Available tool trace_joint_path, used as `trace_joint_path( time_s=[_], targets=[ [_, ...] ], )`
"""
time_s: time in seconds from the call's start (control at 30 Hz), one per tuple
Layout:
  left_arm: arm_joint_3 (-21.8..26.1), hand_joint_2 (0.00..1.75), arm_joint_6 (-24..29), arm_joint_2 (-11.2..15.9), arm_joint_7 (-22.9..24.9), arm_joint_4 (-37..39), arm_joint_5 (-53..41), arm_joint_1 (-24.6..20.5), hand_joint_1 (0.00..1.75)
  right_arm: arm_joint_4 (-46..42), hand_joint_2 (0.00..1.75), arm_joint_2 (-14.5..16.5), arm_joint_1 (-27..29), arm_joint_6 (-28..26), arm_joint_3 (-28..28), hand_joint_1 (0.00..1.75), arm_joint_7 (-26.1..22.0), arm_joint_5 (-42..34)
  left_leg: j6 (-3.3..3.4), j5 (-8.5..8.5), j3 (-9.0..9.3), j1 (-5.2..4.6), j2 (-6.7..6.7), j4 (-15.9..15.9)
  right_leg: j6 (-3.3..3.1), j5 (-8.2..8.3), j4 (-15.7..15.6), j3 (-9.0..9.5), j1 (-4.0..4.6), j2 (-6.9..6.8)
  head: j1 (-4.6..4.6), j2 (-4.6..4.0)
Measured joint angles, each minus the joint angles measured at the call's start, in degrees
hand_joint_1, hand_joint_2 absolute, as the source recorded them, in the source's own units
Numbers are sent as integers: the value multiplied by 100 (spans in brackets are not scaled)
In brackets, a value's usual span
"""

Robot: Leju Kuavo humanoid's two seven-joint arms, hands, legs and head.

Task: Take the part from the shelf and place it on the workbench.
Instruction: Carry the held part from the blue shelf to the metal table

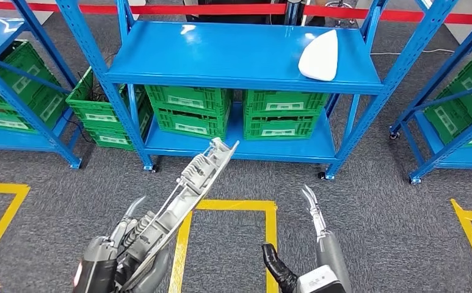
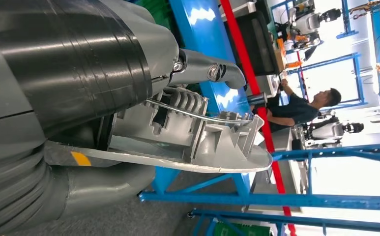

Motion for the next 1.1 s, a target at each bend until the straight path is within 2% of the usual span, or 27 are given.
trace_joint_path(
  time_s=[0.03, 0.07, 0.1, 0.17, 0.2, 0.23, 0.3, 0.33, 0.37, 0.4, 0.43, 0.47, 0.53, 0.57, 0.6, 0.67, 0.7, 0.73, 0.8, 0.83, 0.87, 0.9, 0.93, 0.97, 1.0, 1.07, 1.1],
  targets=[
    [1, 175, -5, -1, -2, 0, 6, -2, 175, 0, 175, 1, -7, 1, 0, 0, -1, 0, -34, 32, -60, -4, -1, 49, -17, -46, -336, 227, 6, 9, 10, 0],
    [1, 175, -10, 0, -4, -1, 11, -5, 175, 0, 175, 1, -14, 2, 0, 0, -1, 0, -66, 69, -98, -9, -1, 82, -44, -124, -545, 329, 19, 18, 11, 0],
    [1, 175, -16, -2, -7, -1, 16, -8, 175, 0, 175, 1, -17, 3, 0, 0, -1, 0, -100, 111, -119, -12, -2, 92, -85, -144, -612, 372, 37, 26, 8, 0],
    [1, 175, -25, -3, -12, -2, 26, -12, 175, 3, 175, 1, -21, 7, 0, 0, -2, -1, -163, 107, -157, 2, -9, 121, -191, -78, -615, 277, 36, 9, -22, 0],
    [1, 175, -29, -4, -14, -2, 30, -12, 175, 4, 175, 2, -23, 8, 0, 0, -2, -1, -188, -34, -207, 7, -14, 216, -247, -28, -617, 240, 35, -5, -46, 0],
    [2, 175, -32, -4, -15, -2, 32, -10, 174, 6, 175, 3, -25, 10, 0, 0, -2, -2, -207, -274, -279, 12, -18, 417, -297, 29, -625, 183, 33, -20, -80, 0],
    [2, 175, -34, -4, -17, -1, 33, -9, 173, 7, 175, 4, -25, 15, 1, 0, -1, -6, -228, -857, -442, 14, -25, 1096, -353, 153, -616, 57, 55, -31, -156, 0],
    [2, 175, -31, -4, -17, -1, 33, -7, 173, 8, 175, 4, -24, 17, 2, 0, 0, -8, -230, -1020, -483, 13, -27, 1440, -365, 220, -605, -19, 70, -33, -181, 0],
    [3, 175, -28, -4, -17, 0, 34, -7, 173, 9, 175, 4, -23, 19, 4, 0, 1, -10, -222, -1046, -465, 10, -29, 1667, -371, 286, -591, -109, 85, -33, -202, 0],
    [3, 175, -25, -4, -17, 1, 34, -7, 175, 10, 175, 4, -22, 20, 5, 0, 1, -12, -201, -944, -359, 6, -30, 1706, -373, 348, -577, -204, 101, -33, -220, 0],
    [4, 175, -21, -4, -17, 1, 34, -7, 175, 11, 175, 4, -21, 21, 7, 0, 1, -12, -165, -780, -154, -3, -32, 1535, -373, 406, -568, -291, 119, -32, -234, 0],
    [5, 175, -19, -4, -17, 0, 35, -8, 175, 11, 175, 4, -21, 21, 9, 0, 1, -13, -113, -649, 144, -21, -34, 1183, -372, 463, -561, -359, 131, -31, -246, 0],
    [7, 175, -15, -4, -18, -2, 38, -12, 175, 11, 175, 7, -20, 21, 10, 0, 1, -13, -18, -646, 796, -66, -28, 297, -345, 566, -555, -447, 161, -28, -250, 0],
    [7, 175, -14, -4, -19, -3, 39, -12, 175, 11, 175, 8, -21, 21, 11, 0, 1, -13, 10, -712, 982, -89, -26, -16, -323, 621, -559, -469, 160, -30, -246, 0],
    [7, 175, -12, -4, -20, -4, 39, -12, 175, 11, 175, 8, -22, 21, 11, 0, 1, -13, 24, -756, 1063, -105, -25, -191, -292, 676, -575, -483, 155, -35, -244, 0],
    [9, 175, -9, -4, -21, -3, 39, -10, 175, 11, 175, 7, -22, 21, 11, 0, 2, -13, 51, -673, 992, -100, -21, -289, -227, 743, -596, -516, 143, -33, -258, 0],
    [13, 175, -8, -5, -22, -3, 39, -11, 175, 11, 175, 5, -19, 21, 11, 0, 2, -13, 75, -603, 947, -84, -14, -316, -192, 643, -536, -567, 142, -26, -256, 0],
    [16, 175, -8, -8, -22, -2, 39, -11, 175, 11, 175, 5, -16, 20, 11, 0, 3, -13, 101, -528, 889, -63, -3, -339, -160, 436, -374, -635, 138, -16, -234, 0],
    [21, 175, -12, -16, -22, -1, 43, -8, 175, 11, 175, 4, -10, 10, 12, 0, 5, -14, 136, -408, 744, -48, 13, -331, -99, -154, 252, -782, 103, -8, -165, 0],
    [22, 175, -16, -21, -22, 0, 50, -8, 175, 11, 175, 4, -4, -2, 12, 0, 7, -15, 138, -353, 670, -48, 20, -309, -70, -347, 614, -818, 85, -8, -138, 0],
    [22, 175, -25, -25, -21, 1, 60, -9, 175, 11, 175, 2, 4, -14, 11, 0, 7, -15, 132, -297, 588, -48, 24, -276, -44, -400, 885, -811, 70, -9, -118, 0],
    [22, 175, -32, -28, -21, 1, 70, -12, 175, 11, 175, 1, 11, -24, 11, 0, 7, -16, 124, -246, 498, -46, 27, -230, -24, -320, 992, -741, 57, -9, -100, 0],
    [22, 175, -38, -32, -21, 1, 80, -14, 175, 11, 175, -1, 16, -31, 11, 0, 7, -18, 112, -201, 400, -45, 29, -173, -13, -156, 910, -592, 45, -10, -80, 0],
    [22, 175, -42, -37, -18, 1, 86, -16, 175, 10, 175, -2, 20, -32, 11, 0, 7, -22, 96, -165, 300, -44, 30, -107, -12, 0, 632, -357, 34, -10, -59, 0],
    [22, 175, -42, -42, -14, 1, 90, -16, 175, 9, 175, -3, 21, -32, 11, 0, 7, -26, 75, -138, 203, -49, 30, -42, -25, 48, 251, -78, 34, -10, -40, 0],
    [22, 175, -37, -50, -7, 1, 90, -15, 175, 4, 175, -3, 32, -30, 11, 0, 4, -31, 15, -77, 69, -59, 34, 60, -85, -65, -420, 358, 51, -10, -24, 0],
    [22, 175, -33, -52, -6, 1, 90, -17, 175, 2, 175, -3, 38, -29, 11, 0, 2, -31, -19, -38, 29, -61, 38, 81, -118, -146, -578, 435, 67, -9, -21, 0]
  ],
)
